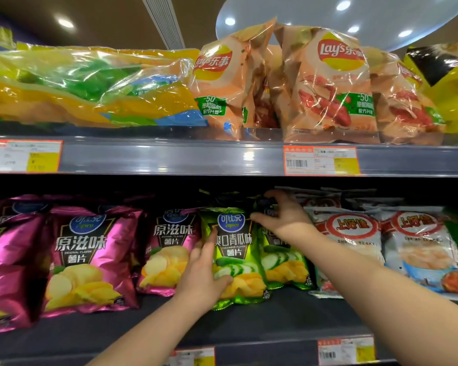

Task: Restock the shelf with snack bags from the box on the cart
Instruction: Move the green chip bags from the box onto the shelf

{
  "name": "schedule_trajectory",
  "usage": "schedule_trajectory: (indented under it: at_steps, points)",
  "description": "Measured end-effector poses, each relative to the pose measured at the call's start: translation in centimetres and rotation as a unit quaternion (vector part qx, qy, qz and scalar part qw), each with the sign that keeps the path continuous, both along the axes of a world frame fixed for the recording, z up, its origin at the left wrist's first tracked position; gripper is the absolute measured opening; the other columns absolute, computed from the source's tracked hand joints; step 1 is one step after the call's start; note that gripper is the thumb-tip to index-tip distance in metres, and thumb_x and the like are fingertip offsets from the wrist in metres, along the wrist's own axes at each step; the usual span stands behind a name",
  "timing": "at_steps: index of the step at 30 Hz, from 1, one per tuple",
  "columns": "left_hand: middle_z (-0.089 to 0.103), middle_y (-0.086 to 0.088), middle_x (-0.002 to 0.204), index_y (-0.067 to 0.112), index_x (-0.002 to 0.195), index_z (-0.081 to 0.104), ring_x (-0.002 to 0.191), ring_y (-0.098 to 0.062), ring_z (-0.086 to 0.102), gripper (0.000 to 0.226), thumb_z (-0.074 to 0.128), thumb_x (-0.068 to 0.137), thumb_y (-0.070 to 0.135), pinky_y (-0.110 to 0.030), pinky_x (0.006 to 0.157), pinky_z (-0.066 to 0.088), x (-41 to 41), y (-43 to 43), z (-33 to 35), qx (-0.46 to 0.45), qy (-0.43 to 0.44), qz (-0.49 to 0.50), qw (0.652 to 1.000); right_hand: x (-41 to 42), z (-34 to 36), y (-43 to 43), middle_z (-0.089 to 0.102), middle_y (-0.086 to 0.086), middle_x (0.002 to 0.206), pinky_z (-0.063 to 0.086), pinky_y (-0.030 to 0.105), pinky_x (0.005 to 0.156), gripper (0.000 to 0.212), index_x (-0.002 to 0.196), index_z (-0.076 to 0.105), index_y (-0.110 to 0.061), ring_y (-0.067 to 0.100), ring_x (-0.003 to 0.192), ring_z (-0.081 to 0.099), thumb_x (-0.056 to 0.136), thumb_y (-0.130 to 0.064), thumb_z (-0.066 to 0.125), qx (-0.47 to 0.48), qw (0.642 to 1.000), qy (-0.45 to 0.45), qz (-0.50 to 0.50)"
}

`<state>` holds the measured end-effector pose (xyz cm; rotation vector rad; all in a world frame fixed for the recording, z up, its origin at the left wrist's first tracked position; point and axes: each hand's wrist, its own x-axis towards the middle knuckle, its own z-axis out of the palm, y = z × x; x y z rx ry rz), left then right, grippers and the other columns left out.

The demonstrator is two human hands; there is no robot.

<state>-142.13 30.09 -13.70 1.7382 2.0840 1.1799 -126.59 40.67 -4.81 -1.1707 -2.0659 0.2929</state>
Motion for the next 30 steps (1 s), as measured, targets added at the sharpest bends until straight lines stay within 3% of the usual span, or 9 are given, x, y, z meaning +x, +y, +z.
schedule_trajectory:
  at_steps: [2,6,10,17,21,26,30]
  points:
    - [0.023,-0.004,0.152,0.039,0.150,0.000,0.140,-0.019,0.029,0.105,0.075,0.078,0.022,-0.024,0.105,0.032,-0.1,0.0,-0.2,0.001,-0.005,-0.006,1.000,1.6,-0.2,0.6,0.035,0.011,0.145,0.036,0.029,0.104,0.076,0.141,0.036,-0.018,0.028,0.132,0.040,0.078,-0.042,0.071,0.000,0.998,-0.041,-0.053]
    - [0.011,-0.004,0.157,0.038,0.150,-0.005,0.146,-0.019,0.019,0.110,0.076,0.077,0.027,-0.027,0.110,0.029,0.1,0.2,-0.3,-0.008,0.005,-0.008,1.000,3.6,-2.9,1.3,0.009,0.016,0.159,0.028,0.034,0.113,0.114,0.152,0.003,-0.017,0.031,0.145,0.020,0.071,-0.045,0.078,-0.163,0.979,-0.109,-0.061]
    - [0.010,-0.003,0.158,0.036,0.151,-0.006,0.146,-0.020,0.018,0.106,0.073,0.080,0.025,-0.028,0.109,0.031,0.6,0.4,0.1,0.005,0.023,0.012,1.000,3.5,-5.6,1.2,-0.010,0.016,0.159,0.022,0.027,0.114,0.129,0.148,-0.021,-0.022,0.026,0.148,0.007,0.069,-0.038,0.080,-0.145,0.987,-0.067,-0.031]
    - [0.004,-0.010,0.161,0.028,0.152,-0.008,0.147,-0.026,0.015,0.101,0.067,0.085,0.024,-0.030,0.112,0.027,1.0,1.5,0.8,0.005,0.051,0.060,0.997,4.2,-5.5,0.9,-0.009,0.020,0.158,0.028,0.028,0.111,0.125,0.148,-0.020,-0.024,0.027,0.146,0.020,0.072,-0.035,0.079,-0.118,0.989,-0.063,-0.063]
    - [0.005,-0.014,0.160,0.026,0.153,-0.003,0.147,-0.028,0.015,0.095,0.065,0.086,0.025,-0.032,0.114,0.024,1.3,1.9,0.4,-0.005,0.065,0.065,0.996,4.7,-5.5,0.9,0.002,0.020,0.158,0.031,0.030,0.110,0.120,0.149,-0.017,-0.024,0.028,0.143,0.028,0.074,-0.033,0.077,-0.122,0.989,-0.066,-0.055]
    - [-0.007,-0.015,0.160,0.029,0.153,0.004,0.149,-0.028,0.009,0.093,0.067,0.085,0.021,-0.028,0.113,0.023,1.2,1.9,0.6,-0.005,0.041,0.037,0.998,4.8,-5.9,1.0,-0.015,0.017,0.158,0.022,0.029,0.114,0.118,0.150,-0.013,-0.024,0.025,0.148,0.006,0.075,-0.031,0.077,-0.126,0.988,-0.074,-0.044]
    - [-0.003,-0.014,0.161,0.028,0.153,0.006,0.149,-0.026,0.009,0.092,0.067,0.085,0.018,-0.027,0.113,0.021,1.3,1.9,0.6,-0.005,0.029,0.027,0.999,4.8,-5.5,0.9,-0.014,0.017,0.158,0.022,0.030,0.115,0.114,0.151,-0.010,-0.023,0.025,0.148,0.009,0.076,-0.030,0.076,-0.121,0.988,-0.090,-0.040]
